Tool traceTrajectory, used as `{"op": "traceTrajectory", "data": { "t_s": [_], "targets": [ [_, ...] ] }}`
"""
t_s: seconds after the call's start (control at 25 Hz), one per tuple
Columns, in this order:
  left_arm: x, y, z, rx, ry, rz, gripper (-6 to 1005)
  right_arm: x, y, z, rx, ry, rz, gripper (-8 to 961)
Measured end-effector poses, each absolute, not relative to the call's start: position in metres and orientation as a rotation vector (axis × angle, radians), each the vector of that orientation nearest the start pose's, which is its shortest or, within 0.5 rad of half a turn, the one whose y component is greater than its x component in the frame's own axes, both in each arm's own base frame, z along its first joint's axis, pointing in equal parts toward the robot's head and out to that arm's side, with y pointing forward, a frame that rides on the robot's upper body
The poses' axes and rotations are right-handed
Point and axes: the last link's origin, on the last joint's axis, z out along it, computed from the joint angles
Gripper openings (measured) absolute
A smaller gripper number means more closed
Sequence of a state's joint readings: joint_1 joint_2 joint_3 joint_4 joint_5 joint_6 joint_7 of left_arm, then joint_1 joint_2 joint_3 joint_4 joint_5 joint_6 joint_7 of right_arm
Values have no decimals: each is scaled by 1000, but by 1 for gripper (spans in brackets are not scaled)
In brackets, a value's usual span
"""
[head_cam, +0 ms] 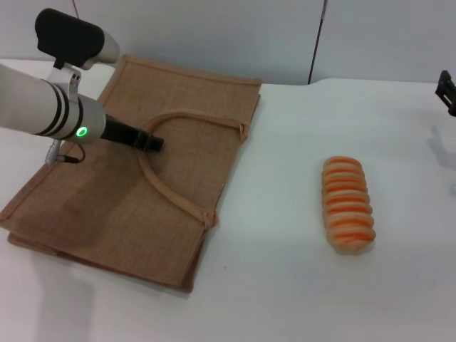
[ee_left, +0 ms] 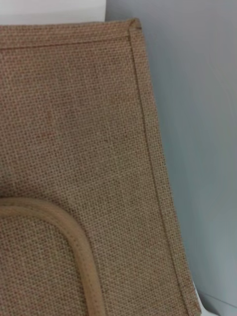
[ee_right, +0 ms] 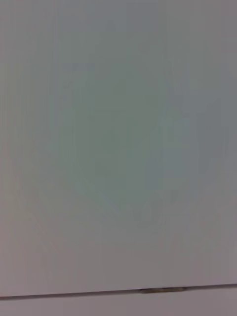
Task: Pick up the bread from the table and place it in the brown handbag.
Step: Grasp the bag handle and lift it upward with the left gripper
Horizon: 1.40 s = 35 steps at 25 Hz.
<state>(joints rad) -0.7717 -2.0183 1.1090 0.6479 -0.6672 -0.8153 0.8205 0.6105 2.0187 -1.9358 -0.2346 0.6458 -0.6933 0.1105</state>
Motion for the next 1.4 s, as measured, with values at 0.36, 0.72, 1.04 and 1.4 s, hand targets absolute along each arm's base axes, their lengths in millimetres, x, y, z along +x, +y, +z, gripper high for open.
{"op": "traceTrajectory", "data": {
  "t_s": [0.36,0.72,1.04,1.4],
  "targets": [
    [-261,444,-3,-2218,-1023,98,472,317,415,1,-1630,696,476,787],
    [-261,445,-7,-2215,-1033,102,445,317,415,1,-1631,697,476,788],
    [-258,446,-10,-2213,-1019,93,365,316,415,0,-1631,698,476,789],
    [-254,449,-7,-2205,-1008,80,295,317,414,0,-1630,698,472,790]
  ]
}}
